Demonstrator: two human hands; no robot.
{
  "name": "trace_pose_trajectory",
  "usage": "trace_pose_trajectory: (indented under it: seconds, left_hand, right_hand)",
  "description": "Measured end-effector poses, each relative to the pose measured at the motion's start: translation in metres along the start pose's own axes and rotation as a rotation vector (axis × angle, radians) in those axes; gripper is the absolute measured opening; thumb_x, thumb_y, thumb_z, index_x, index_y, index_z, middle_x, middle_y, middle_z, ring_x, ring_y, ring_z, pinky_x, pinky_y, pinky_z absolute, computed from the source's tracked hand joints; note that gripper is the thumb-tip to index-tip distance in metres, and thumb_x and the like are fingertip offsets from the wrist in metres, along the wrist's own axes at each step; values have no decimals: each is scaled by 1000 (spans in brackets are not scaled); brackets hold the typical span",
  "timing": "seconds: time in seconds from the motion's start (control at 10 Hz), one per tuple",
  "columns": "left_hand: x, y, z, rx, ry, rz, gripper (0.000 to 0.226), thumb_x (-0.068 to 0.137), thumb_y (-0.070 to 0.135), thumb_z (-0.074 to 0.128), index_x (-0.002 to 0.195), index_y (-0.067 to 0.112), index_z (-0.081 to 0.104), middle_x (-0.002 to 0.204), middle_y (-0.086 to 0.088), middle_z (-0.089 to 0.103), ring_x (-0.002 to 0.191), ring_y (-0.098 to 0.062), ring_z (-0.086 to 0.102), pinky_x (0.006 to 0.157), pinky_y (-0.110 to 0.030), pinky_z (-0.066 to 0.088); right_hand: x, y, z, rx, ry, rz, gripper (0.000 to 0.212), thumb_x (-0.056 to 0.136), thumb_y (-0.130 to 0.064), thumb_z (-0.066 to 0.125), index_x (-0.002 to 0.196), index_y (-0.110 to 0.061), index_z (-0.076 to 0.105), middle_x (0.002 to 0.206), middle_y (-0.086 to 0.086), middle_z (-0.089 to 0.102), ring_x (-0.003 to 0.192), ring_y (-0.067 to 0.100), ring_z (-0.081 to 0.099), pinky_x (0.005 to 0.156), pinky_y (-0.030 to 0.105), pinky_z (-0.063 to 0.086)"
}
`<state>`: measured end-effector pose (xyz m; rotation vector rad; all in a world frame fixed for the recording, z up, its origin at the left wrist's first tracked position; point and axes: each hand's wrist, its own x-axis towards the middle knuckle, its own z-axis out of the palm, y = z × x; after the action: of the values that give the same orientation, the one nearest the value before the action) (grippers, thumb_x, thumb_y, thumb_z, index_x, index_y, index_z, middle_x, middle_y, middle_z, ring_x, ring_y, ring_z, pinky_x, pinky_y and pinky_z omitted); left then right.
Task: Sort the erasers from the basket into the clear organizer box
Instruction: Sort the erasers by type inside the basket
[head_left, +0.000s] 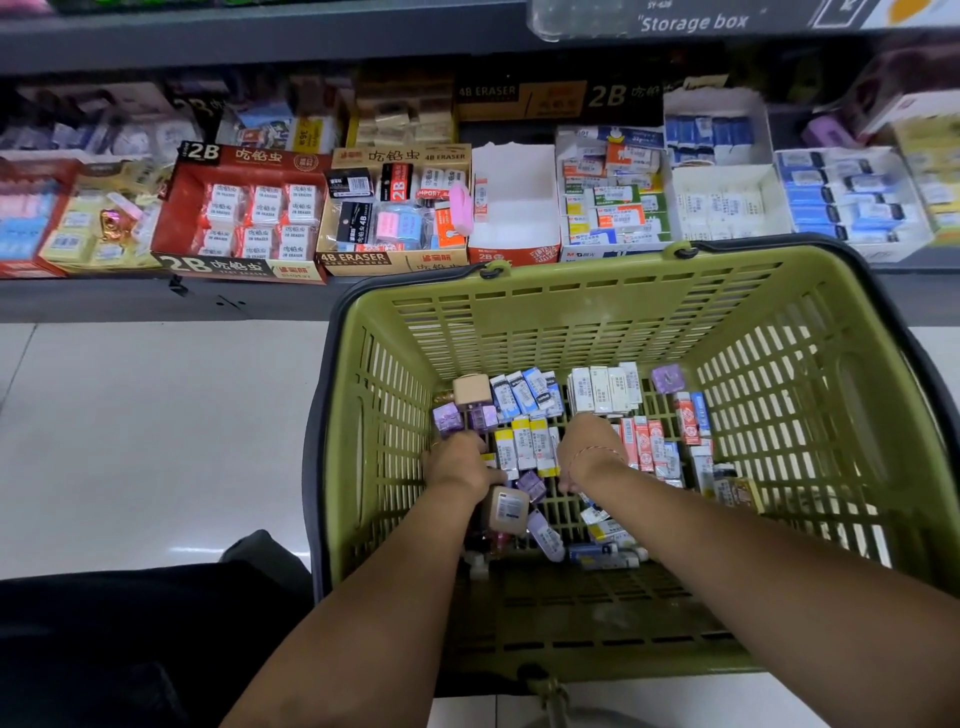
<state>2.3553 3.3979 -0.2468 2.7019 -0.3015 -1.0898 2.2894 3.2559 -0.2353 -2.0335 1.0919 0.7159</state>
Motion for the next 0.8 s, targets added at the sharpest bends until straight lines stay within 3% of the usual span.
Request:
trace_pose_trajectory:
  seconds: [0.1, 0.2, 0.3, 0.4, 0.5, 0.6, 0.7, 0.8]
  left_hand:
    - [2, -1, -1, -2, -17, 3, 47, 72, 39, 82, 112, 21, 64, 114, -1, 66, 110, -24, 57, 96, -35, 42]
    - [2, -5, -1, -59, -43, 5, 40, 73, 33, 82, 104, 18, 61, 111, -4, 65, 108, -26, 57, 99, -39, 41]
    - [6, -8, -2, -270, -52, 15, 34, 78, 16, 79, 106, 8, 63, 113, -13, 65, 107, -29, 60, 96, -41, 47]
    - [7, -6, -5, -416, 74, -15, 26, 84, 7, 72, 107, 1, 63, 112, -17, 66, 102, -30, 62, 87, -32, 50]
    - [4, -6, -4, -420, 174, -31, 24, 85, 5, 69, 107, 1, 60, 107, -15, 65, 98, -29, 61, 83, -31, 50]
    - [4, -6, -3, -406, 213, -26, 21, 84, 2, 69, 101, 2, 58, 93, -10, 61, 89, -27, 59, 77, -32, 50]
    - [6, -5, -4, -394, 193, -4, 12, 87, -1, 63, 97, 4, 59, 93, -14, 64, 87, -27, 59, 73, -26, 46]
    - [5, -5, -3, -340, 201, 10, 12, 91, 5, 60, 103, 5, 62, 105, -13, 67, 96, -28, 62, 77, -27, 49]
  right_hand:
    - [-3, 0, -2, -90, -64, -1, 31, 91, -15, 57, 116, 3, 60, 105, 12, 68, 84, 24, 65, 71, 31, 53]
    - [-10, -4, -6, -10, -117, 87, 46, 88, -31, 63, 127, -7, 59, 70, 1, 69, 52, 8, 55, 49, 15, 47]
    - [-2, -2, 0, -18, -148, 60, 32, 92, -15, 54, 117, 4, 61, 62, 2, 55, 25, 1, 45, 30, 13, 40]
    - [-8, -7, -5, -129, -138, 116, 42, 87, -27, 60, 126, -10, 60, 58, -2, 50, 31, 8, 43, 29, 13, 35]
    - [-7, -2, -1, -195, -203, 70, 51, 85, -37, 60, 133, -23, 54, 64, -16, 58, 25, 7, 34, 30, 12, 31]
    - [-12, -8, 0, -101, -143, 157, 41, 88, -29, 55, 128, -17, 58, 99, -6, 69, 24, 10, 36, 30, 14, 32]
    - [-10, -9, -5, 96, -137, 246, 38, 85, -23, 62, 122, -14, 62, 100, 0, 72, 19, 6, 34, 25, 11, 30]
    - [-18, -12, -6, 151, -211, 241, 37, 87, -18, 61, 123, -9, 62, 71, 0, 65, 16, 5, 33, 23, 11, 28]
